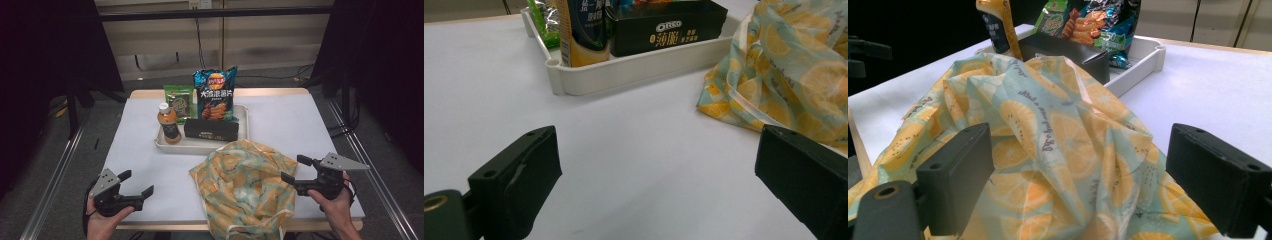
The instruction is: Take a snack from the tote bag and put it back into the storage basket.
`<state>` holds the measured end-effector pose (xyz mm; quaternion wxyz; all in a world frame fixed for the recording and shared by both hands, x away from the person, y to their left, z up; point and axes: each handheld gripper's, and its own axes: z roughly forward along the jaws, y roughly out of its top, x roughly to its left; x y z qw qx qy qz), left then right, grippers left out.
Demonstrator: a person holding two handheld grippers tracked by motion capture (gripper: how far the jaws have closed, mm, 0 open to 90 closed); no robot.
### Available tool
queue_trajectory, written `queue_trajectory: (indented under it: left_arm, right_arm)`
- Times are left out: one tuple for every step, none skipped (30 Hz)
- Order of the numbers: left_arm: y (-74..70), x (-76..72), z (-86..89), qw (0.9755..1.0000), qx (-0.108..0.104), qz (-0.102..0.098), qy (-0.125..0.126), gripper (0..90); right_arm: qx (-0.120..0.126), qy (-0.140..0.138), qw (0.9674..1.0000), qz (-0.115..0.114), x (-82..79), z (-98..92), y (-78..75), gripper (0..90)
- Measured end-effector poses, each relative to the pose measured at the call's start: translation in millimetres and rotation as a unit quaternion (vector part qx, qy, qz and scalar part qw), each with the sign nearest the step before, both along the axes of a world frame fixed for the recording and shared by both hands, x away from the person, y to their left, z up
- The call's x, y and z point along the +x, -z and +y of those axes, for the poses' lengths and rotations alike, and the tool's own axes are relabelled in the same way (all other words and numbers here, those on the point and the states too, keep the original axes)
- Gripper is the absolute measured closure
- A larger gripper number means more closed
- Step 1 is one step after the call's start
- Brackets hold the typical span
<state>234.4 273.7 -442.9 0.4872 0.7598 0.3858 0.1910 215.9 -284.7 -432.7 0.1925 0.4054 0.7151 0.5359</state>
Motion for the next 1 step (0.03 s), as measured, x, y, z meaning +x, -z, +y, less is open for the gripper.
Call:
queue_trajectory:
  left_arm:
    - [0.0,0.0,0.0,1.0,0.0,0.0,0.0,4.2]
  right_arm:
    - [0.0,0.0,1.0,0.0,0.0,0.0,0.0,11.1]
